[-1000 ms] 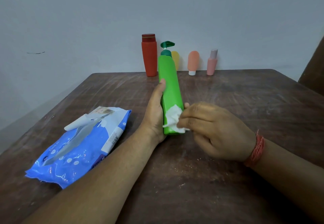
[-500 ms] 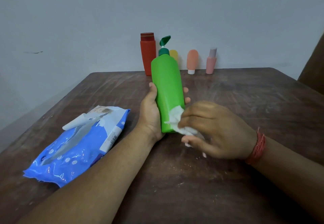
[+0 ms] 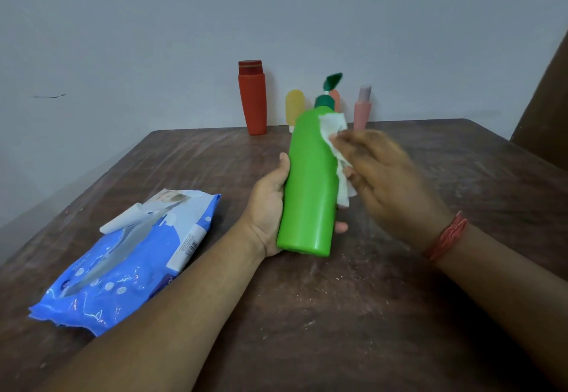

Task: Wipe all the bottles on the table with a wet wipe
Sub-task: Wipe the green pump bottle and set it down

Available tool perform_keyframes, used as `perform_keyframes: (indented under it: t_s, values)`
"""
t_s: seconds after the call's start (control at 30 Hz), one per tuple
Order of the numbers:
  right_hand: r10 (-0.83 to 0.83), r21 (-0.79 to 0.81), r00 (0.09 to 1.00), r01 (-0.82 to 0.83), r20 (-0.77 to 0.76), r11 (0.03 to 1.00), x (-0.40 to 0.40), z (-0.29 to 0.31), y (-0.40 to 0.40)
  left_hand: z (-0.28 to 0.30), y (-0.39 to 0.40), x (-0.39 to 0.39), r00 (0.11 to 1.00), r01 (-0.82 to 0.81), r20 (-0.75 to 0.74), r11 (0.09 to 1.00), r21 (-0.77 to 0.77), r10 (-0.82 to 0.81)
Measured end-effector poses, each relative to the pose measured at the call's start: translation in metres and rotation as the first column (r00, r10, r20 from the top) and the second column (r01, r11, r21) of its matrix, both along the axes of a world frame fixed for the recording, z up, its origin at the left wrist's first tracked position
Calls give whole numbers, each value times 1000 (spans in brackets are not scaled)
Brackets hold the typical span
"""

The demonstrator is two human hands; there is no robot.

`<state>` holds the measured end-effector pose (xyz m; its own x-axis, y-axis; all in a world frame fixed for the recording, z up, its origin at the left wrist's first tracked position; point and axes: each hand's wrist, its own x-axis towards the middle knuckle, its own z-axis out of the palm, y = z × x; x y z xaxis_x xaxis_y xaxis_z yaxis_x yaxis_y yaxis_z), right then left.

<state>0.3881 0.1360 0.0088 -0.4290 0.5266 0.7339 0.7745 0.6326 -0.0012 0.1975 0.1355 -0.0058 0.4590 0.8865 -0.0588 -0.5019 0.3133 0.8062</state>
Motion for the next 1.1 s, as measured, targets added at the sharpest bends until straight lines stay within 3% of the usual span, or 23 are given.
perform_keyframes:
  t_s: [0.13, 0.27, 0.43, 0.5, 0.57, 0.63, 0.73, 0.83, 0.9, 1.0, 1.1]
  values:
    - [-103, -16, 988, 102, -116, 995, 13, -1, 11, -5, 1, -2, 988, 156, -36, 985, 71, -153]
    - [-43, -36, 987, 38, -154, 999, 11, -3, 8, -5, 2, -2, 987, 155, -43, 985, 73, -152]
    - [226, 62, 971, -231, 76, 971, -9, -8, -11, -3, 4, 0, 997, -15, 71, 1000, 8, 14]
    - [388, 34, 897, -404, 209, 914, -23, -11, -24, -2, 7, -5, 988, -1, 151, 997, -78, 13]
    - [488, -14, 803, -515, 341, 857, -32, -14, -34, -1, 10, -10, 992, 12, 126, 995, -97, 1]
    - [427, 16, 811, -472, 399, 882, -34, -10, -31, 0, 8, -11, 994, 47, 102, 993, -112, -35]
    - [296, 66, 895, -335, 333, 940, -31, -5, -27, -4, 9, -8, 996, 24, 84, 994, -111, -15]
    - [414, -13, 818, -446, 400, 895, -35, -8, -38, 3, 5, -6, 998, 59, 28, 996, -62, -58]
    - [393, -2, 819, -432, 418, 902, -35, -5, -38, 6, 4, -5, 996, 79, 49, 994, -76, -75]
    - [207, 114, 909, -263, 362, 958, -27, 7, -25, 3, 5, 0, 999, 24, 39, 1000, 4, -24]
    - [-8, 187, 960, -46, 279, 981, -13, 16, -15, 4, -2, 9, 995, -5, -93, 988, 156, 20]
